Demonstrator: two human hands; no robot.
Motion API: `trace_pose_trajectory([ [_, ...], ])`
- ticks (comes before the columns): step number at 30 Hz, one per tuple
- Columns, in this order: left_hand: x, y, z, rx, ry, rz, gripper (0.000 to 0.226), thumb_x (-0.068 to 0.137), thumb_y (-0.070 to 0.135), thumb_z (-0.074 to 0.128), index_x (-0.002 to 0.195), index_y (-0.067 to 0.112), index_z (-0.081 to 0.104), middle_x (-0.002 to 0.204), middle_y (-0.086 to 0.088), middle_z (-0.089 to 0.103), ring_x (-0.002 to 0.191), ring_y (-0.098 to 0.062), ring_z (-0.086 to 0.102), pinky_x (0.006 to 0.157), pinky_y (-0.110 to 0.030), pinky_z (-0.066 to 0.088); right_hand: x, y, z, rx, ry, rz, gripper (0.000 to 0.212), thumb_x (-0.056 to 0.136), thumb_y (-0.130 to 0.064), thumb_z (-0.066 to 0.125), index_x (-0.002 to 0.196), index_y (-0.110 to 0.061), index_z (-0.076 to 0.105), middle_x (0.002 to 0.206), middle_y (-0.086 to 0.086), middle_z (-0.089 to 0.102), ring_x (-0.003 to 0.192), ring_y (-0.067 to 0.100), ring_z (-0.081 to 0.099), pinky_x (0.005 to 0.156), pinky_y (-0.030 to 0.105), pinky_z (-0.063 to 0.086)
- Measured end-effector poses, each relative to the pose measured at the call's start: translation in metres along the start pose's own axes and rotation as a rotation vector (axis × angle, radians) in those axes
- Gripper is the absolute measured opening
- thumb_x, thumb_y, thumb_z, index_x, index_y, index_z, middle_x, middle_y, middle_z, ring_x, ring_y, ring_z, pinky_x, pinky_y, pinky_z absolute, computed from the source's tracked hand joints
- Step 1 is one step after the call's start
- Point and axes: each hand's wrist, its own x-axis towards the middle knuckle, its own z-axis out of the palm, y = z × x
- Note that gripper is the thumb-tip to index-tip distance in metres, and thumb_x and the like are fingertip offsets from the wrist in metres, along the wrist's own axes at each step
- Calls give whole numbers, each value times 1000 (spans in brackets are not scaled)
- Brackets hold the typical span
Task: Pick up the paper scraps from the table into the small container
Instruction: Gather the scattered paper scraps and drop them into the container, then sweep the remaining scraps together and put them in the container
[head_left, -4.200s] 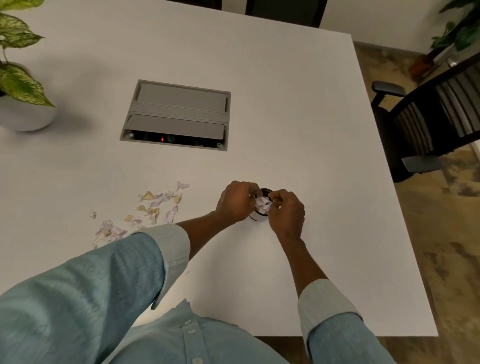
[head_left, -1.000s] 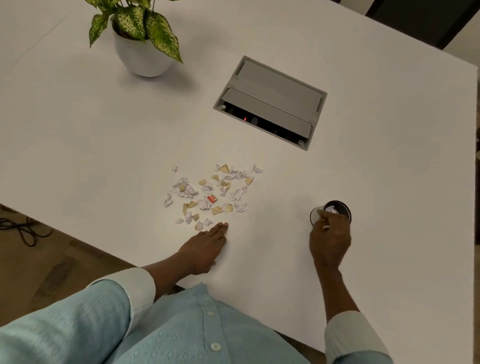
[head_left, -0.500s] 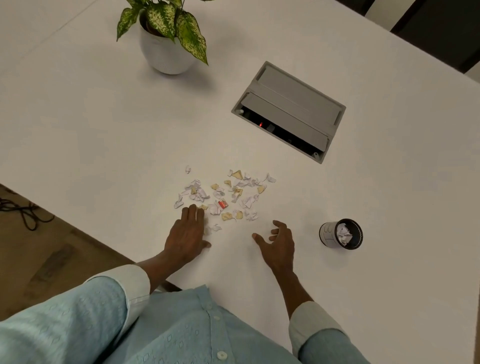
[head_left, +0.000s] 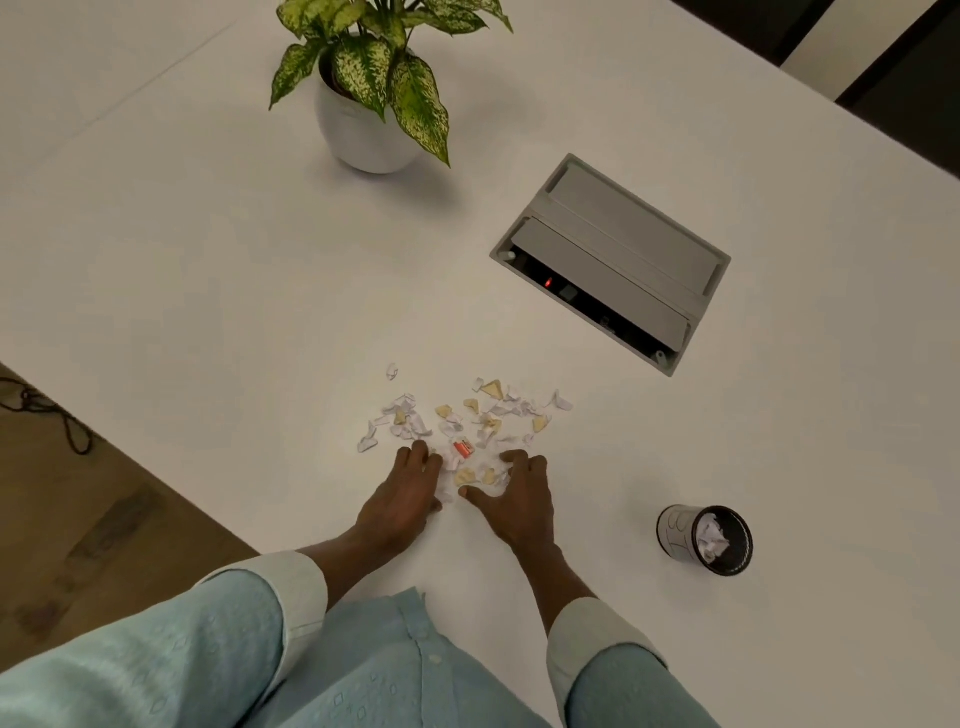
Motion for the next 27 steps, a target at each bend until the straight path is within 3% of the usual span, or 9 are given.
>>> trace_pose_trajectory([
  [4,6,-5,-2,15,45,46,34,93,7,65,125,12,53,125,-9,52,109,-25,48,79,-32,47,4,-15,13,-87,0,-12,79,65,-69,80,124,-28,46,122,-1,43,109,19,55,84,41,58],
  [8,11,-8,-5,-16,55,76,25,90,-2,57,109,14,58,112,-8,57,98,-24,49,73,-30,35,4,-20,23,-153,12,-62,51,81,-52,77,117,-30,48,119,-2,42,108,19,55,81,37,57],
  [14,15,-11,-11,-63,42,109,23,84,-7,57,93,14,60,98,-5,58,85,-21,47,69,-36,43,3,-16,28,-122,28,-125,20,95,-26,68,114,-22,62,118,2,53,105,19,58,90,33,56],
  [17,15,-11,-14,-113,57,111,18,87,-4,59,93,12,64,96,-6,60,86,-23,53,72,-39,48,4,-16,27,-42,55,-88,13,93,-16,69,106,-17,72,112,3,61,101,19,63,91,33,56],
  [23,8,0,-18,-279,143,26,15,85,-3,68,90,12,68,90,-2,64,78,-20,57,68,-35,50,-7,-1,12,132,139,18,9,83,-13,76,88,-19,81,93,-3,72,80,11,68,81,32,58],
  [27,4,18,-20,-428,203,-52,12,88,3,73,90,14,68,88,3,63,72,-16,62,62,-24,49,-26,15,-9,364,268,68,13,75,-13,87,80,-23,80,84,-12,72,73,4,69,74,28,60],
])
